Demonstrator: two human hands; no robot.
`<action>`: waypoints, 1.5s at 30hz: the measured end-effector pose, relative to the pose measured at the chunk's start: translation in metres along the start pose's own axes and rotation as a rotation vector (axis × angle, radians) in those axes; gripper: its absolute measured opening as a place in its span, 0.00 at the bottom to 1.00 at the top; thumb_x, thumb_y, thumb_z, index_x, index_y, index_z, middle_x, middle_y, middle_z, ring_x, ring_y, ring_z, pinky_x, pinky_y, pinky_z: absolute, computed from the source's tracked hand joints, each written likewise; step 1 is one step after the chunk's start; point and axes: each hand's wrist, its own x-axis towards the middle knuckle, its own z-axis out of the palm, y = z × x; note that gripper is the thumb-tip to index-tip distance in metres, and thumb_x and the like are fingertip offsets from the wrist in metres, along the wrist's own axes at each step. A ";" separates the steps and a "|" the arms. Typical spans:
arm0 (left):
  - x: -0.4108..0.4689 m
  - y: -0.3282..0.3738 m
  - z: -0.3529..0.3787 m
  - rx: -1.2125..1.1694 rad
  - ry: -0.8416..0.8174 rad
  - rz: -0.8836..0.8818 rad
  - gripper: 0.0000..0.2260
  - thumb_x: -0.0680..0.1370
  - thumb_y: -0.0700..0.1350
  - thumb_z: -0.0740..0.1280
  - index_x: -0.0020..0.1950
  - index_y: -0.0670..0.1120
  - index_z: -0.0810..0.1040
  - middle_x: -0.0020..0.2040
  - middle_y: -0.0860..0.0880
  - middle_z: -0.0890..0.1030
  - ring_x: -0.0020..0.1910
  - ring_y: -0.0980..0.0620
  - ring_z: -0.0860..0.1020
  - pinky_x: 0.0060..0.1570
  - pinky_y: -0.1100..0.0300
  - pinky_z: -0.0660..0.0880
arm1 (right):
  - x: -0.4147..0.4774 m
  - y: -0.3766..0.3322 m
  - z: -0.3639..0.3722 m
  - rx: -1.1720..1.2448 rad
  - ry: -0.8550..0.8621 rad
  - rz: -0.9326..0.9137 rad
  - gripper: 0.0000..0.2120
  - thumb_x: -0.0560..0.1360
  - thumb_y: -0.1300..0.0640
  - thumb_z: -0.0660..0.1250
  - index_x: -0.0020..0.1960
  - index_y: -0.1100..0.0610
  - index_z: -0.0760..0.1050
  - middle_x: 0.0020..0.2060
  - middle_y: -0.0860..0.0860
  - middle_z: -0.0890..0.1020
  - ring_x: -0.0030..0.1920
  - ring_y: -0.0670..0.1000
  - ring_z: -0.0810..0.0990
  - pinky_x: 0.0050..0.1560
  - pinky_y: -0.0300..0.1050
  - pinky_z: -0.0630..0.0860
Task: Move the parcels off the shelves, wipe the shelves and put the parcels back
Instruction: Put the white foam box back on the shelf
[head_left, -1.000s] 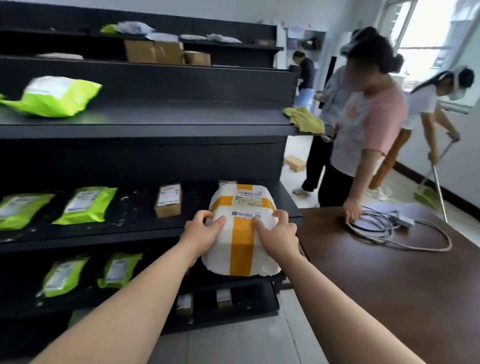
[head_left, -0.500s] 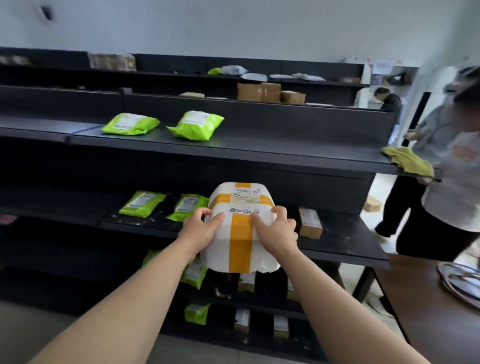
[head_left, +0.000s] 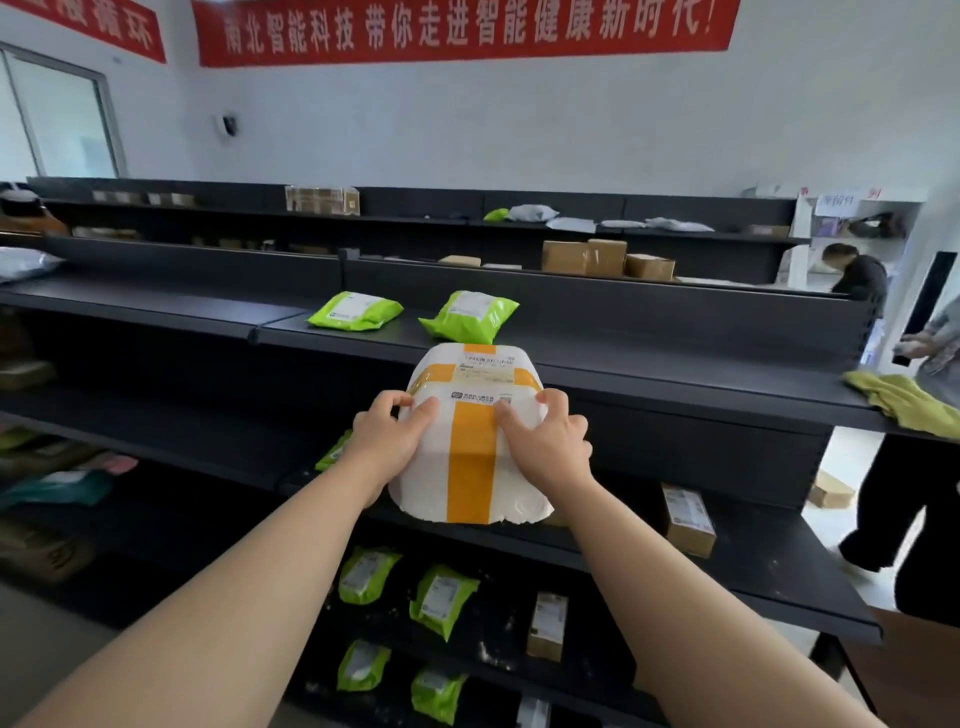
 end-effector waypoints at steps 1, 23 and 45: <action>0.002 0.007 -0.002 -0.001 0.009 0.012 0.22 0.73 0.66 0.62 0.62 0.56 0.70 0.63 0.45 0.71 0.59 0.43 0.73 0.60 0.43 0.73 | 0.002 -0.006 -0.004 0.012 0.011 -0.012 0.31 0.72 0.31 0.60 0.68 0.45 0.59 0.63 0.55 0.64 0.62 0.60 0.65 0.54 0.52 0.64; 0.107 0.139 0.117 -0.117 -0.085 0.235 0.20 0.78 0.60 0.62 0.66 0.52 0.70 0.63 0.48 0.74 0.60 0.48 0.74 0.59 0.47 0.75 | 0.160 -0.016 -0.116 -0.027 0.186 -0.024 0.33 0.72 0.30 0.57 0.71 0.45 0.57 0.67 0.56 0.63 0.66 0.61 0.63 0.62 0.59 0.66; 0.219 0.158 0.223 0.037 -0.089 0.240 0.24 0.80 0.59 0.58 0.72 0.49 0.67 0.69 0.48 0.70 0.67 0.46 0.69 0.61 0.51 0.71 | 0.310 0.035 -0.128 -0.061 0.123 0.043 0.37 0.72 0.29 0.55 0.75 0.46 0.54 0.69 0.56 0.63 0.68 0.61 0.62 0.63 0.58 0.65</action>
